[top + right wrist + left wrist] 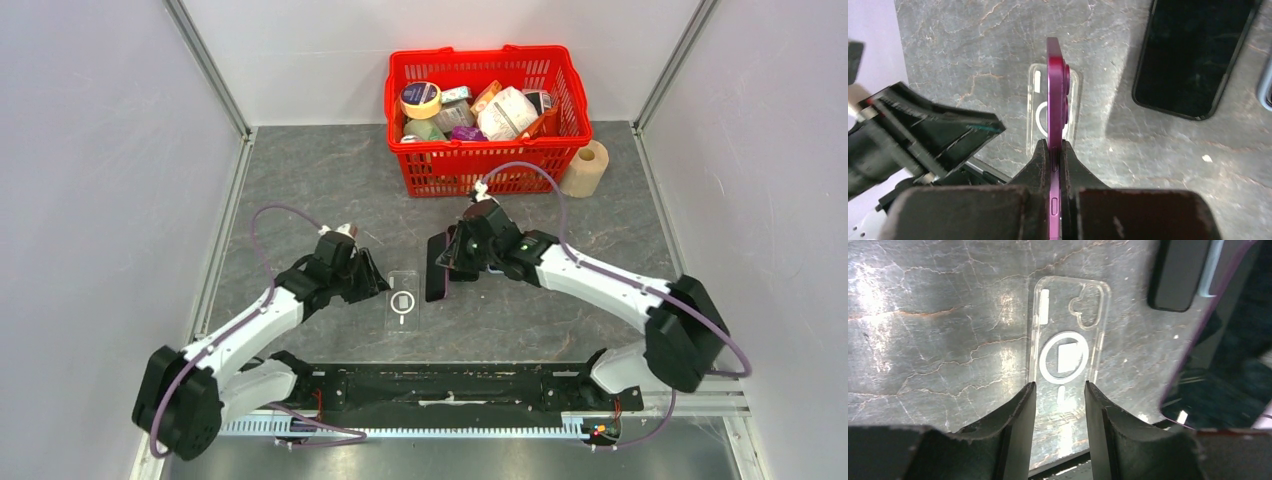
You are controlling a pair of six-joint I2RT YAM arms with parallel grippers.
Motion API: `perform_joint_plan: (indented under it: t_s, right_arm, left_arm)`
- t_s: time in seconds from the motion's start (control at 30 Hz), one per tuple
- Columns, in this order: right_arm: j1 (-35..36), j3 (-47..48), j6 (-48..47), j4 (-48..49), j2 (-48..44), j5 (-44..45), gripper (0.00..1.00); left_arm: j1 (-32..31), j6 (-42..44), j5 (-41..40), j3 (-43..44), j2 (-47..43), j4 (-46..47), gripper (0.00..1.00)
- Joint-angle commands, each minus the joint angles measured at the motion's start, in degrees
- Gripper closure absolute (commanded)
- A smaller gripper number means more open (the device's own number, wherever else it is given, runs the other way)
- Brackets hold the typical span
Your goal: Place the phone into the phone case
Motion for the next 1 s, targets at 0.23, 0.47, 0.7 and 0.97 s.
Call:
perform_joint_plan:
  t_s: [0.23,0.47,0.7,0.97]
  right_arm:
    - [0.16,-5.47,-1.12,-3.8,-13.97,3.91,1.0]
    - [0.16,-5.62,-1.5,-4.08,-13.63,2.54,1.0]
    - [0.16,-5.88,-1.68,-2.76,-12.24,0.71,1.0]
    - [0.38,-6.29,-2.86,2.48,-8.0,-5.62,1.0]
  left_arm:
    - [-7.42,3.59,-11.72,0.9,10.62,5.25,0.57]
    - [-12.59,1.41,-14.06,0.32,13.86,5.95,0.6]
    - [-19.47,-7.68,-20.41,-0.62,12.18,3.85,0.77]
    - [-23.52,-12.12,-23.44,-0.43,10.18,3.41,0.8]
